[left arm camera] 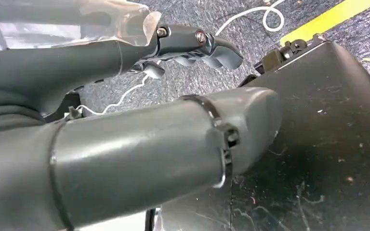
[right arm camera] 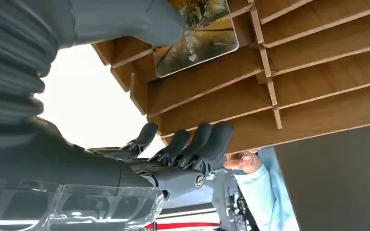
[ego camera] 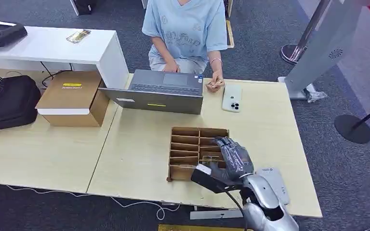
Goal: Pass the card to the sensor for recognition and then transmit it.
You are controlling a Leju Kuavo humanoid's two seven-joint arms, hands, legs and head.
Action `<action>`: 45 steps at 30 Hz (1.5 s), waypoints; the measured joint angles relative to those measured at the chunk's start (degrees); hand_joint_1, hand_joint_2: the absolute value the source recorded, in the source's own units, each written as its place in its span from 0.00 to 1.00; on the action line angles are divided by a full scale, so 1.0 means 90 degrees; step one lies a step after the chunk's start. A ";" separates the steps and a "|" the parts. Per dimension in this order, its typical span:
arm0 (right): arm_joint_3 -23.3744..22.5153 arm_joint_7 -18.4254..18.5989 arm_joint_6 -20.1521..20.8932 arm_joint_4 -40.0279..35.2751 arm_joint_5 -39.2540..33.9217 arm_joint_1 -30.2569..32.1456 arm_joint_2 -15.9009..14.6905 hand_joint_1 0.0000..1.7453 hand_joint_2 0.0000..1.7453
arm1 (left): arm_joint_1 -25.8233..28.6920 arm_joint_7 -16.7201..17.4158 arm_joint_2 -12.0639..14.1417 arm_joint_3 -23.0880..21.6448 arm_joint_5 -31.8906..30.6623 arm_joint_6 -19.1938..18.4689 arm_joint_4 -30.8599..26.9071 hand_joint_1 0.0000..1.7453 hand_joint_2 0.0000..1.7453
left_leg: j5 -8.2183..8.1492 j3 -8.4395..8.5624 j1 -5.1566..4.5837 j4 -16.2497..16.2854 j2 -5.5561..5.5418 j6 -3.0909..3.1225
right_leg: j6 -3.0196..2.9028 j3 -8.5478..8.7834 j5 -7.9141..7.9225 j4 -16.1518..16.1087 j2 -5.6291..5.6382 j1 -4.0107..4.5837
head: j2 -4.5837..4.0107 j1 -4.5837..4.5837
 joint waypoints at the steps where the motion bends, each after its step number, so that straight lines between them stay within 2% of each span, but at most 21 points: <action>1: 0.0000 0.0010 0.0010 0.0005 0.0005 -0.0010 0.0014 0.38 1.00 | -0.0002 0.0000 -0.0002 -0.0010 -0.0007 -0.0002 0.0000 0.00 0.00 | 0.0000 0.0000 0.0000 0.0000 0.0000 0.0000 | 0.0000 0.0000 0.0000 0.0000 0.0000 0.0000 | 0.0000 0.0000; 10: 0.0000 0.0051 0.0036 0.0051 0.0015 -0.0023 0.0063 0.40 1.00 | -0.0030 0.0000 0.0000 -0.0034 -0.0039 -0.0005 0.0000 0.00 0.00 | 0.0000 0.0001 0.0000 0.0000 0.0000 0.0000 | 0.0000 0.0000 0.0000 0.0000 0.0000 0.0000 | 0.0000 0.0000; 13: -0.0012 0.0085 0.0034 0.0044 0.0034 -0.0012 0.0068 0.42 1.00 | -0.0037 -0.0002 0.0000 -0.0053 -0.0051 -0.0007 0.0000 0.00 0.00 | 0.0000 0.0001 0.0000 0.0000 0.0000 0.0000 | 0.0000 0.0000 0.0000 0.0000 0.0000 0.0000 | 0.0000 0.0002; 15: -0.0027 0.0104 0.0034 0.0034 0.0036 -0.0006 0.0070 0.47 1.00 | -0.0041 -0.0010 -0.0002 -0.0063 -0.0058 -0.0007 0.0000 0.00 0.00 | 0.0000 0.0001 0.0000 0.0000 0.0000 0.0000 | 0.0000 0.0000 0.0000 0.0000 0.0000 0.0000 | 0.0000 0.0002; 19: -0.0058 0.0112 0.0032 -0.0017 0.0049 0.0057 0.0070 0.46 1.00 | -0.0045 -0.0019 0.0000 -0.0066 -0.0075 -0.0007 0.0000 0.00 0.00 | 0.0000 0.0001 0.0000 0.0000 -0.0001 0.0000 | 0.0000 0.0000 0.0000 0.0000 -0.0001 0.0000 | 0.0000 0.0000; 22: -0.0090 0.0114 0.0024 -0.0088 0.0107 0.0144 0.0068 0.53 1.00 | -0.0045 -0.0022 0.0000 -0.0068 -0.0083 -0.0005 0.0000 0.00 0.00 | 0.0000 0.0001 0.0000 0.0000 -0.0001 0.0000 | 0.0000 0.0000 0.0000 0.0000 0.0000 0.0000 | 0.0000 0.0002; 23: -0.0109 0.0112 0.0024 -0.0107 0.0129 0.0172 0.0068 0.57 1.00 | -0.0045 -0.0024 0.0000 -0.0068 -0.0090 -0.0005 0.0000 0.00 0.00 | 0.0000 0.0001 0.0000 0.0000 0.0000 0.0000 | 0.0000 -0.0001 0.0000 0.0000 0.0000 0.0000 | 0.0000 0.0000; 24: -0.0124 0.0112 0.0022 -0.0119 0.0141 0.0192 0.0068 0.67 1.00 | -0.0045 -0.0024 0.0000 -0.0068 -0.0095 -0.0005 0.0000 0.00 0.00 | 0.0000 0.0001 0.0000 0.0000 0.0000 0.0000 | 0.0000 -0.0001 0.0000 0.0000 0.0000 0.0000 | 0.0000 0.0002; 25: -0.0138 0.0112 0.0020 -0.0126 0.0141 0.0211 0.0068 0.68 1.00 | -0.0045 -0.0024 0.0000 -0.0070 -0.0097 -0.0003 0.0000 0.00 0.00 | 0.0000 0.0001 0.0000 0.0000 0.0000 0.0000 | 0.0000 -0.0001 0.0000 0.0000 0.0000 0.0000 | 0.0000 0.0000; 28: -0.0194 0.0102 0.0010 -0.0175 0.0138 0.0300 0.0068 0.59 1.00 | -0.0044 -0.0039 0.0000 -0.0073 -0.0114 0.0002 0.0000 0.00 0.00 | 0.0000 0.0001 0.0000 0.0000 0.0000 0.0000 | 0.0000 -0.0001 0.0000 0.0000 -0.0001 0.0000 | 0.0000 0.0002; 29: -0.0206 0.0100 0.0005 -0.0190 0.0138 0.0324 0.0068 0.59 1.00 | -0.0045 -0.0044 0.0000 -0.0073 -0.0119 0.0002 0.0000 0.00 0.00 | 0.0000 0.0001 0.0000 0.0000 0.0000 0.0000 | 0.0000 -0.0001 0.0000 0.0000 0.0001 0.0000 | 0.0000 0.0000; 30: -0.0216 0.0092 0.0002 -0.0214 0.0141 0.0353 0.0068 0.52 1.00 | -0.0045 -0.0054 0.0000 -0.0073 -0.0129 0.0002 0.0000 0.00 0.00 | 0.0000 0.0001 0.0000 0.0000 0.0000 0.0000 | 0.0000 -0.0001 0.0000 0.0000 0.0001 0.0000 | 0.0000 0.0000; 32: -0.0228 0.0056 -0.0002 -0.0270 0.0138 0.0418 0.0068 0.52 1.00 | -0.0044 -0.0088 0.0002 -0.0075 -0.0138 0.0002 0.0000 0.00 0.00 | 0.0000 0.0001 0.0000 0.0000 0.0000 0.0000 | 0.0000 -0.0001 0.0000 0.0000 0.0001 0.0000 | 0.0000 0.0002; 33: -0.0228 0.0039 -0.0002 -0.0294 0.0138 0.0447 0.0068 0.49 1.00 | -0.0045 -0.0092 0.0002 -0.0075 -0.0141 0.0002 0.0000 0.00 0.00 | 0.0000 0.0001 0.0000 0.0000 0.0000 0.0000 | 0.0000 -0.0001 0.0000 0.0000 0.0001 0.0000 | 0.0000 0.0000; 36: -0.0231 -0.0007 -0.0002 -0.0335 0.0138 0.0512 0.0068 0.51 1.00 | -0.0045 -0.0097 0.0012 -0.0087 -0.0155 0.0002 0.0000 0.00 0.00 | 0.0000 0.0001 0.0000 0.0000 0.0000 0.0000 | 0.0000 -0.0001 0.0000 0.0000 0.0001 0.0000 | 0.0000 0.0000; 39: -0.0231 -0.0024 0.0000 -0.0354 0.0138 0.0551 0.0068 0.48 1.00 | -0.0046 -0.0100 0.0029 -0.0131 -0.0163 0.0002 0.0000 0.00 0.00 | 0.0000 0.0001 0.0000 0.0000 0.0000 0.0000 | 0.0000 -0.0001 0.0000 0.0000 0.0001 0.0000 | 0.0000 0.0000; 43: -0.0228 -0.0039 0.0002 -0.0369 0.0138 0.0597 0.0068 0.38 1.00 | -0.0047 -0.0104 0.0034 -0.0175 -0.0184 -0.0002 0.0000 0.00 0.00 | 0.0000 0.0001 0.0000 0.0000 0.0000 0.0000 | 0.0000 -0.0001 0.0000 0.0000 0.0001 0.0000 | 0.0000 0.0000; 45: -0.0228 -0.0051 0.0005 -0.0374 0.0143 0.0605 0.0068 0.40 1.00 | -0.0047 -0.0104 0.0034 -0.0182 -0.0187 -0.0007 0.0000 0.00 0.00 | 0.0000 0.0001 0.0000 0.0000 0.0000 0.0000 | 0.0000 -0.0001 0.0000 0.0000 0.0001 0.0000 | 0.0000 0.0002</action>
